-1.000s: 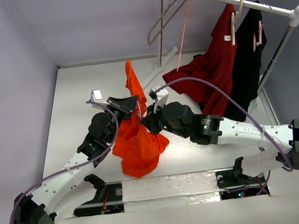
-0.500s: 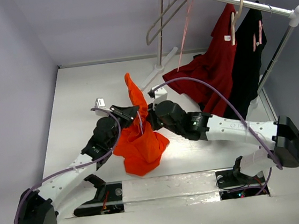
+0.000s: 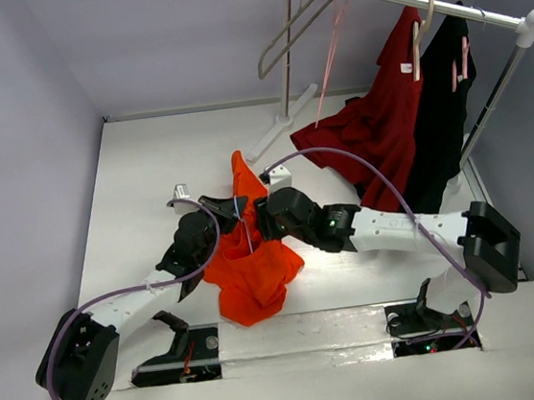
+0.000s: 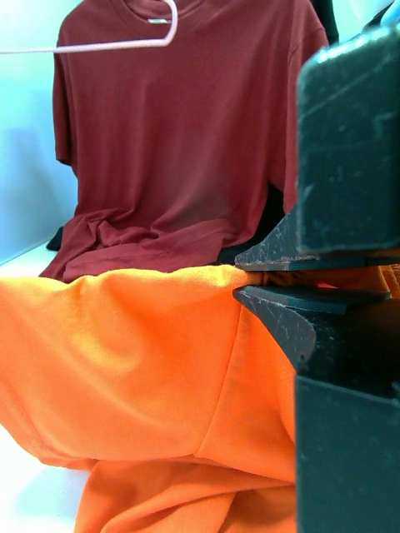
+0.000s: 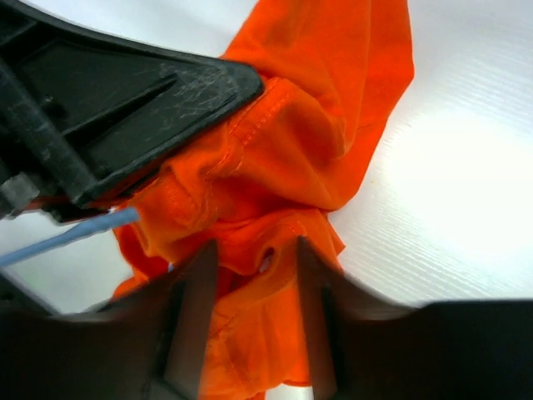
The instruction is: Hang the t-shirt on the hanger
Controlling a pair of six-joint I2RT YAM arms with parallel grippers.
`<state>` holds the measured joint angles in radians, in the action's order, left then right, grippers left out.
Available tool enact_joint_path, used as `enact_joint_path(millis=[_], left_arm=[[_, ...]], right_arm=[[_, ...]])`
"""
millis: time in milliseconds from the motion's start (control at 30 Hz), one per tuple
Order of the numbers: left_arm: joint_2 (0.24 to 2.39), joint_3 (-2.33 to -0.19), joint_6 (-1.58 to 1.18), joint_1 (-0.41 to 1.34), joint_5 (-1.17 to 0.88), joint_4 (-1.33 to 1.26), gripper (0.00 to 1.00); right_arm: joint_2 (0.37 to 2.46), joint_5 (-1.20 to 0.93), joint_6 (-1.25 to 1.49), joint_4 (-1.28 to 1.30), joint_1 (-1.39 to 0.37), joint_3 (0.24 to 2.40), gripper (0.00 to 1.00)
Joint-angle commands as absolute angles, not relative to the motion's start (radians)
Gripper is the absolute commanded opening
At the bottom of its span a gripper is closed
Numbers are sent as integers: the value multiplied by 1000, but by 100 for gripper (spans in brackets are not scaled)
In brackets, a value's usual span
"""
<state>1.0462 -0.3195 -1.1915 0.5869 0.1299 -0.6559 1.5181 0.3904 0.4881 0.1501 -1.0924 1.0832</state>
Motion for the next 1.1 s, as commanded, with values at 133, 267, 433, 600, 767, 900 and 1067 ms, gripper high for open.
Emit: enact_joint_path(millis=[133, 267, 433, 600, 767, 900, 1067], left_arm=[[1029, -321, -1200, 580, 118, -752, 0], [1032, -319, -1209, 580, 114, -756, 0], [1014, -324, -1206, 580, 123, -729, 0], [982, -327, -1198, 580, 127, -700, 0], [953, -328, -1193, 580, 127, -675, 0], [936, -322, -1192, 571, 124, -663, 0], [942, -331, -1192, 571, 101, -660, 0]], right_arm=[[1341, 289, 541, 117, -1088, 980, 65], [1318, 258, 551, 109, -1132, 893, 64], [1328, 199, 534, -27, -1180, 790, 60], [1379, 155, 499, -121, -1180, 756, 63], [1433, 130, 469, -161, -1189, 769, 61], [1447, 130, 446, -186, -1200, 765, 57], [1489, 133, 394, -146, -1210, 813, 50]])
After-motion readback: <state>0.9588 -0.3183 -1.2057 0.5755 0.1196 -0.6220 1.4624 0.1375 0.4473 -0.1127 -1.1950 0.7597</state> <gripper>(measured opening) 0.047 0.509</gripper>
